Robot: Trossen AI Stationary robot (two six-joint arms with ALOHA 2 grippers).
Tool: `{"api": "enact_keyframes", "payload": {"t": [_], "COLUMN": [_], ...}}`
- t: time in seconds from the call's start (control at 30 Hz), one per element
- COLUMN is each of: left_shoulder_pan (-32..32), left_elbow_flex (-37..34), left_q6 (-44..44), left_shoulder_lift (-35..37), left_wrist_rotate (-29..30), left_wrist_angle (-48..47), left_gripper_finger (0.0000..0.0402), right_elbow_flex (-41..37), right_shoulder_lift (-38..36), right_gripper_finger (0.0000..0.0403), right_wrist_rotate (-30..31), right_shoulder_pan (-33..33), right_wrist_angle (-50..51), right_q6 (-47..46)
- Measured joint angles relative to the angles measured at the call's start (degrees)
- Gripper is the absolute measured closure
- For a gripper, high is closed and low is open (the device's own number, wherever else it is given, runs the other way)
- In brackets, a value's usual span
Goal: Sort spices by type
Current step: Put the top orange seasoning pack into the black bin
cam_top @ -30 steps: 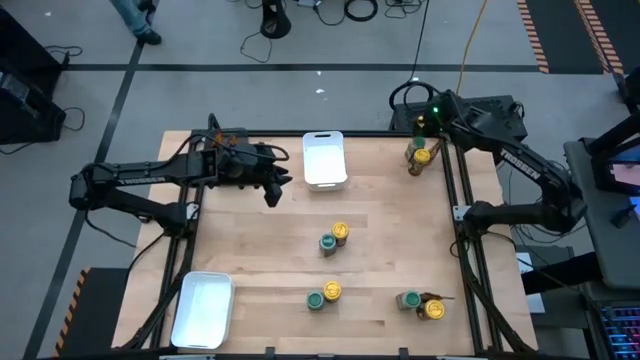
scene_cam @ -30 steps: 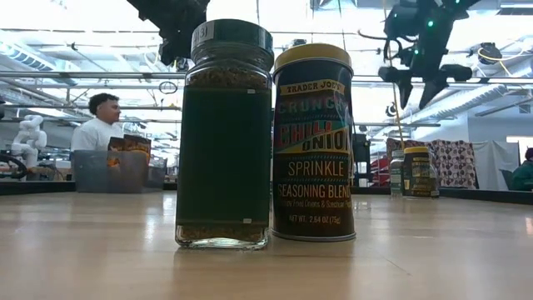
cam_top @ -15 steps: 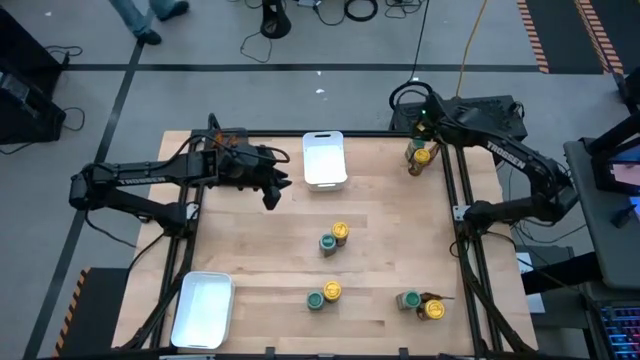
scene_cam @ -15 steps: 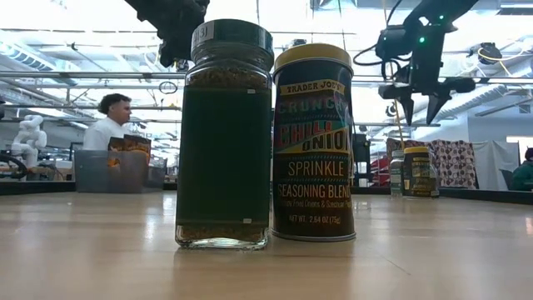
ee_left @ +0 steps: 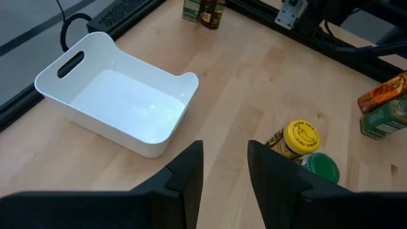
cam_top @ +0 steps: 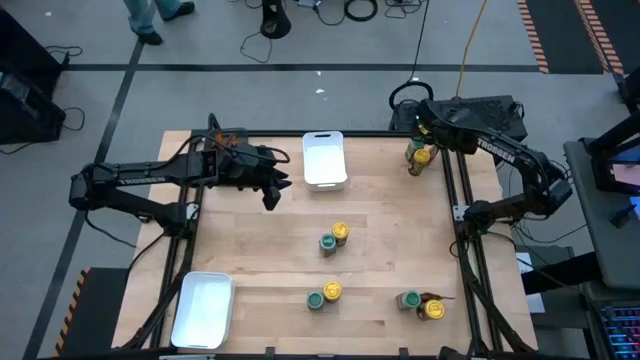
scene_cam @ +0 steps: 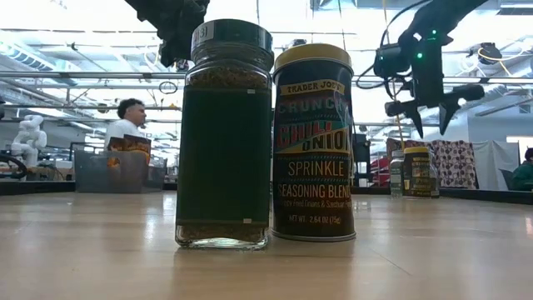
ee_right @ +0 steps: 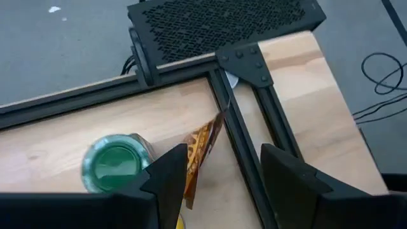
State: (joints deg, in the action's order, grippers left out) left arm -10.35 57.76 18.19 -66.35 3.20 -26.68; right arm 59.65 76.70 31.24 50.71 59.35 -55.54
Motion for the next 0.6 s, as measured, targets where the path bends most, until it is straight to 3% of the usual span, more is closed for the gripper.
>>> {"api": "enact_keyframes", "payload": {"t": [0.6], "left_shoulder_pan": [-0.02], "left_elbow_flex": [0.0], "left_q6": [-0.52], "left_shoulder_lift": [0.0], "left_wrist_rotate": [0.0], "left_wrist_angle": [0.11], "left_gripper_finger": [0.0273], "right_elbow_flex": [-14.33], "right_shoulder_lift": [-0.21], "right_gripper_finger": [0.0222], "right_wrist_rotate": [-1.29], "right_shoulder_pan": [0.1], "right_wrist_angle": [-19.19], "right_q6": [-8.84]}}
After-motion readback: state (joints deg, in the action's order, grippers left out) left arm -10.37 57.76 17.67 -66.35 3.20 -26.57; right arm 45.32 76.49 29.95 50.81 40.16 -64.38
